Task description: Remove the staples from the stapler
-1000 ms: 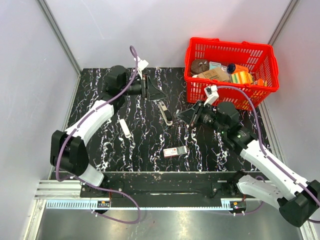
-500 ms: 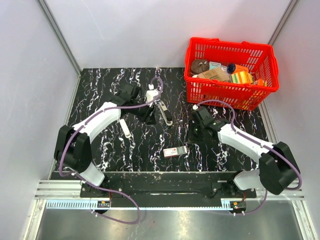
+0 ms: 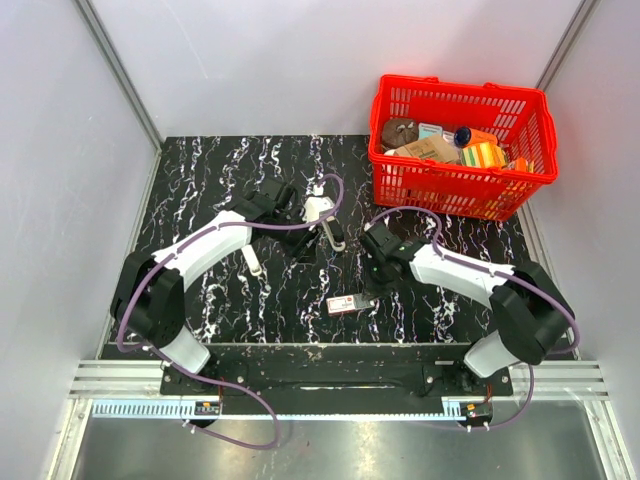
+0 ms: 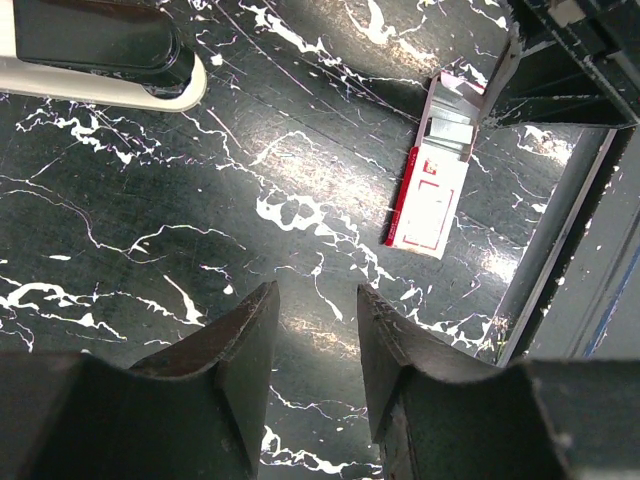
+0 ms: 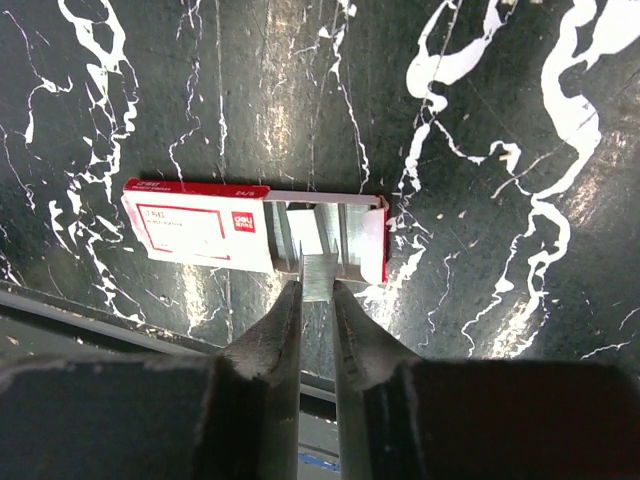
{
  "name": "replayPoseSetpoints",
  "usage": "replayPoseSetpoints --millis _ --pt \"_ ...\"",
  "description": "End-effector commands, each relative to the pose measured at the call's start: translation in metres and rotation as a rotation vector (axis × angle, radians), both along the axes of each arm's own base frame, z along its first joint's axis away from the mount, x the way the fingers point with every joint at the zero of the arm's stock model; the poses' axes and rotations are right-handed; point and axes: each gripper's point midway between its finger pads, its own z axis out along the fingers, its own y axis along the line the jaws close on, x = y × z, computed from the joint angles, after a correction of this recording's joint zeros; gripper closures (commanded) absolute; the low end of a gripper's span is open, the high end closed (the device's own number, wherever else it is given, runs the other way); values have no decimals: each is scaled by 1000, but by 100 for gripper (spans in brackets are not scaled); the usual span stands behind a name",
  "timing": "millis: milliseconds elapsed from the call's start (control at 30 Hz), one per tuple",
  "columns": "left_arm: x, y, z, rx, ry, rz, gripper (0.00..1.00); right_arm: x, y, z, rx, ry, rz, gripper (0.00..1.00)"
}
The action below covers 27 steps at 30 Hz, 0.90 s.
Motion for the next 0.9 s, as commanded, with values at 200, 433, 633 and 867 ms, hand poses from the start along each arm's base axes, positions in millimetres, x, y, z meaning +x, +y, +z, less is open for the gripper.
replayPoseSetpoints --millis 200,433,633,867 --pt "1 -3 10 -14 -53 -20 59 4 6 1 -57 -24 16 99" --pt "-1 -4 14 -21 -61 -23 59 2 5 -2 -75 -12 31 97" --pt "-1 -5 14 -22 -61 -27 59 3 6 -5 -85 -3 37 96" --pt "-3 -5 16 -28 -58 -29 59 3 7 -6 -91 2 40 92"
